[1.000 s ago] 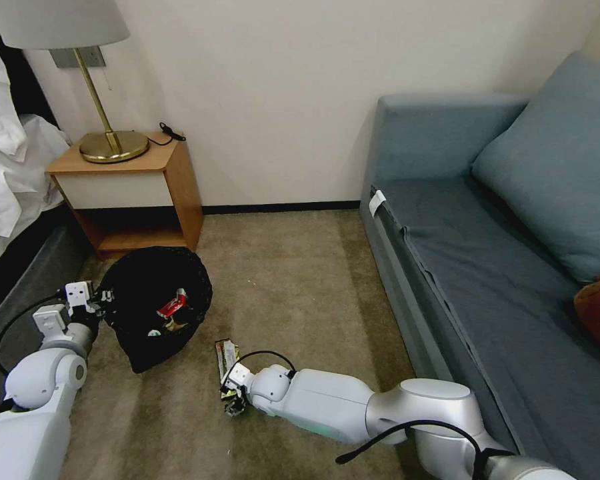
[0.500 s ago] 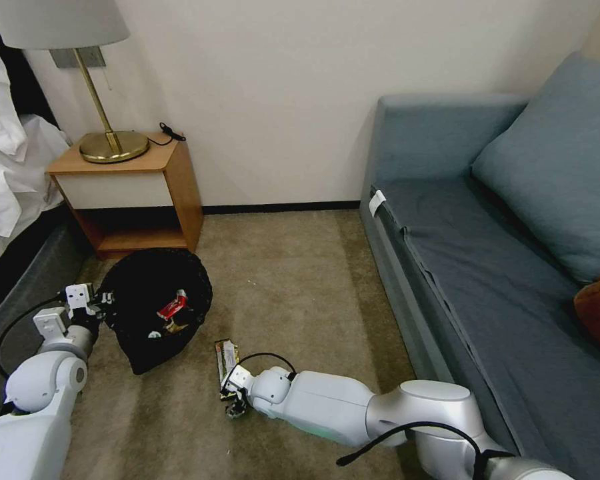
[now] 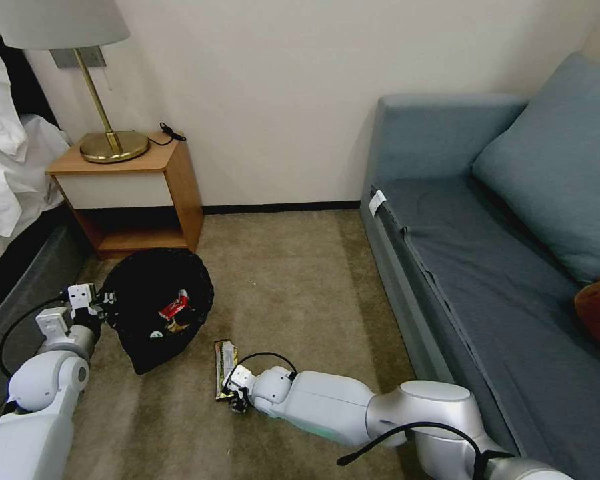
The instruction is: Pick up the trash bin, then pick up the garbage on the floor and place it into the trash bin.
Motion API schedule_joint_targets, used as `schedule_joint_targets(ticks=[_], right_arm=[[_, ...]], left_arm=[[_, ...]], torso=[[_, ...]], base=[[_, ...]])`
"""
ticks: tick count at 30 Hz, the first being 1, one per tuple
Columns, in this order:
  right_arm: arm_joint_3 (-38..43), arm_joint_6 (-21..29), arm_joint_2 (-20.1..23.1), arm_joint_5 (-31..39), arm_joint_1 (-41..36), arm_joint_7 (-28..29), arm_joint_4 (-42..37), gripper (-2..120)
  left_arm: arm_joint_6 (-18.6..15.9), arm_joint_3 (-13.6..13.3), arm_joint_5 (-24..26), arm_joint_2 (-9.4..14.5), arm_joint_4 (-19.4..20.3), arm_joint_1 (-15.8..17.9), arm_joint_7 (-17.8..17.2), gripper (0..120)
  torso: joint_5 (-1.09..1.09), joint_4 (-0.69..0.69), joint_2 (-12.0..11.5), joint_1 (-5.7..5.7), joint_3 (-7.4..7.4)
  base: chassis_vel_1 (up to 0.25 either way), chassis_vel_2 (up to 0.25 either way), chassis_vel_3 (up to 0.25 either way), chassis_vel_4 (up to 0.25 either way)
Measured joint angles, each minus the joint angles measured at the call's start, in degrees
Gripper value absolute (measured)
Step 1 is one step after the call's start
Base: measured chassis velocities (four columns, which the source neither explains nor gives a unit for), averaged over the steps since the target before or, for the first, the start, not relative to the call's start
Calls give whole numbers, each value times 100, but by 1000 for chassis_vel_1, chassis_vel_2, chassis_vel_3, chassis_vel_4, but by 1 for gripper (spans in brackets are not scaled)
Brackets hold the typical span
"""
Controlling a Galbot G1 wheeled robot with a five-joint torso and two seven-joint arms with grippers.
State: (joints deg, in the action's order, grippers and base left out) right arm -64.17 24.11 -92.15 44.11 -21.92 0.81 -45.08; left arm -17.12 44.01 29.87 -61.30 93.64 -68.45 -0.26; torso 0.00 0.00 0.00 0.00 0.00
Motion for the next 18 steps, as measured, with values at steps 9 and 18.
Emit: schedule_joint_targets(ticks=[9, 18], right_arm=[[12, -1, 1, -18, 0, 0, 21, 42], [23, 18, 1, -18, -1, -5, 28, 34]], left_arm=[[13, 2, 10, 7, -42, 28, 16, 4], [25, -19, 6, -20, -69, 53, 27, 4]], torso=[[0, 0, 0, 0, 0], [0, 0, 0, 0, 0]], base=[[0, 0, 0, 0], [0, 0, 0, 0]])
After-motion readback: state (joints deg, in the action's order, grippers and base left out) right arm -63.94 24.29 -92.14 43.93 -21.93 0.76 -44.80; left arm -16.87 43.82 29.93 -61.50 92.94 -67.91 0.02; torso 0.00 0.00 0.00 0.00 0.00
